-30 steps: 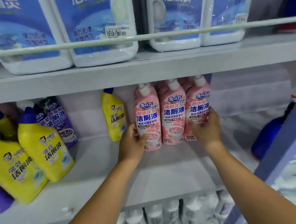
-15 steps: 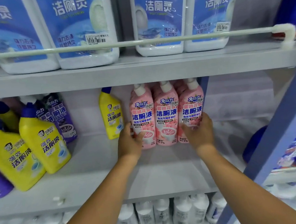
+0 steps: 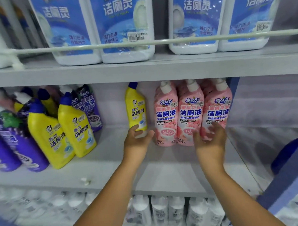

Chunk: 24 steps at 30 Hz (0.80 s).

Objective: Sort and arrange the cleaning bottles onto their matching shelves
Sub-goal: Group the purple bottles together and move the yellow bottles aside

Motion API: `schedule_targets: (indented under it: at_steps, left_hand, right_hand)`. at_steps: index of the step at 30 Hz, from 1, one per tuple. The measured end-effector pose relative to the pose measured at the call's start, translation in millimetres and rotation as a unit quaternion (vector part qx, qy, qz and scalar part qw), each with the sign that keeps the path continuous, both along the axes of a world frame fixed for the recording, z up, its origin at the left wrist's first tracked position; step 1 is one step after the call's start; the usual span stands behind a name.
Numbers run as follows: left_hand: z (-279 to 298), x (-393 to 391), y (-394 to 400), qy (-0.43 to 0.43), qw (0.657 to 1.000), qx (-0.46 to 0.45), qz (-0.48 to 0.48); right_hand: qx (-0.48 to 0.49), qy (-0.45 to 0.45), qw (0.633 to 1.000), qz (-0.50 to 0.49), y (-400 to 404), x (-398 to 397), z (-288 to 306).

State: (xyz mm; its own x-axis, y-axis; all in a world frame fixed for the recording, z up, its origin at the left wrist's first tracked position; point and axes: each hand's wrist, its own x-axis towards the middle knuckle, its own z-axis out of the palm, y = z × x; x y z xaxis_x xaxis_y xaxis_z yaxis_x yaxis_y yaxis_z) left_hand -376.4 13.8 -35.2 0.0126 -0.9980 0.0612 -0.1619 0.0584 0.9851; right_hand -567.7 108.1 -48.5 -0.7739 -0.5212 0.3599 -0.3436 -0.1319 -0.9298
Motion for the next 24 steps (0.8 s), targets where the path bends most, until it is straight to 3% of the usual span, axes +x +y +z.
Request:
schedule_targets:
  at_steps: [5,14,20,24]
  left_hand:
    - [6.6,96.9,24.8,0.044,0.995,0.005,0.088]
    - [29.5,278.1,70.6,0.026,0.96,-0.045,0.274]
    - [29.9,364.0,44.7,0.011,0.964,-0.054,0.261]
    - [9.9,387.8,8.6,-0.026,0.984,-0.069,0.16]
  right_hand:
    - [-0.019,-0.076,0.983,0.164,-29.6,88.2,3.5]
    - [0.04,-0.06,0.917,0.391,-62.5,265.9,4.9]
    - [0.031,-0.027,0.922,0.384,-83.6,342.1,14.7]
    - [0.04,0.063,0.951,0.301,-102.3,386.7,21.3]
